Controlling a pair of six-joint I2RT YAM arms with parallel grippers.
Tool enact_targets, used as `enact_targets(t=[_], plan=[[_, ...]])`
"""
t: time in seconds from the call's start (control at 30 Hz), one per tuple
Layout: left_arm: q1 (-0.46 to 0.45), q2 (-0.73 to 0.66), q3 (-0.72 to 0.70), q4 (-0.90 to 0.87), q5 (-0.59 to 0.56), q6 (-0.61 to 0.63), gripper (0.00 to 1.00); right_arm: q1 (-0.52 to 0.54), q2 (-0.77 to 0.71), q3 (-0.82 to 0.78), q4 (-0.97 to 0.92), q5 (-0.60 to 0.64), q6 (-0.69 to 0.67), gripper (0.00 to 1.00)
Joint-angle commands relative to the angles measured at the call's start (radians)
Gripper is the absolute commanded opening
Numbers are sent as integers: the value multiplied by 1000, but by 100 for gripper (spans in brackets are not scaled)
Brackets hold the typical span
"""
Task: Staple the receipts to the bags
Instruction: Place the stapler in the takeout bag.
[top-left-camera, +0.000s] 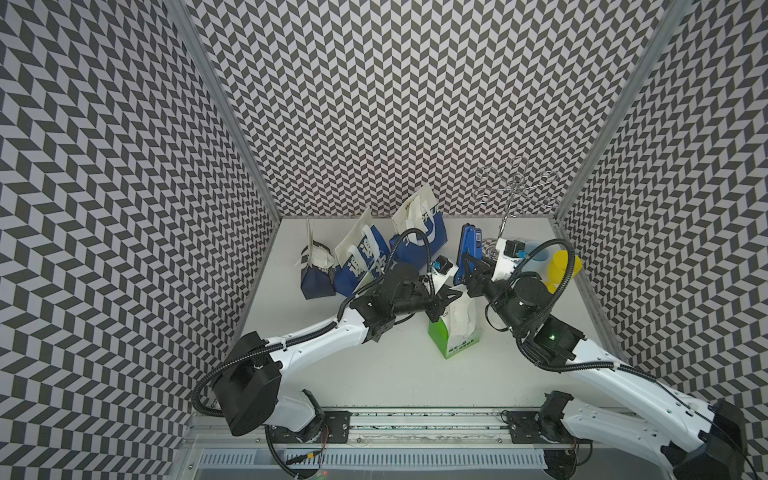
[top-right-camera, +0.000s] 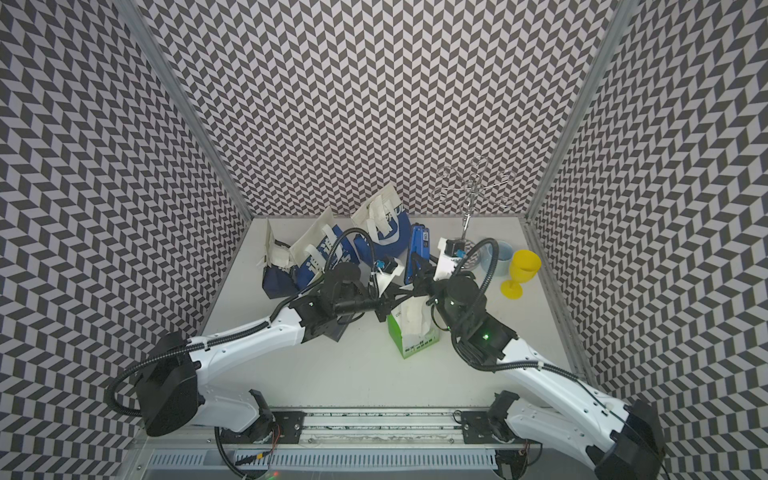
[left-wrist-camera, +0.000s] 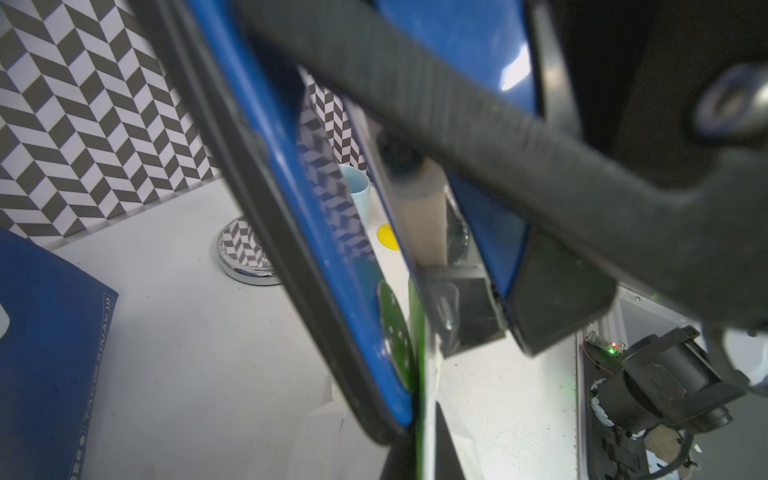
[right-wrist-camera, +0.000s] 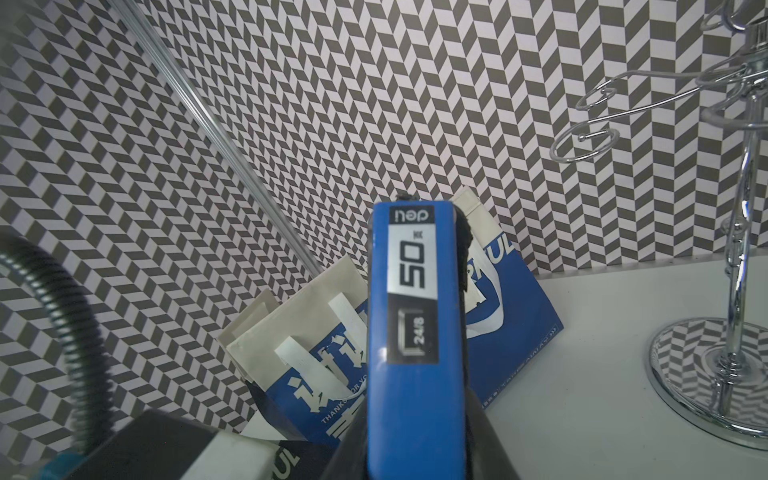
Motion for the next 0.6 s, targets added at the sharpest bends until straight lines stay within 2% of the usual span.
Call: enact_targets(t=[0.0, 0.17, 0.4, 0.57], plan=[[3, -16, 30, 52, -11, -17, 0, 19, -24, 5, 84, 74, -44, 0], [8, -10, 38, 50, -23, -30, 0, 50, -19, 8, 85, 96, -72, 0], [20, 12, 63, 28, -116, -80, 0, 90, -23, 17, 71, 144, -112, 0], [41, 11, 55, 49, -135, -134, 0, 111, -20, 3, 60, 167, -113, 0]])
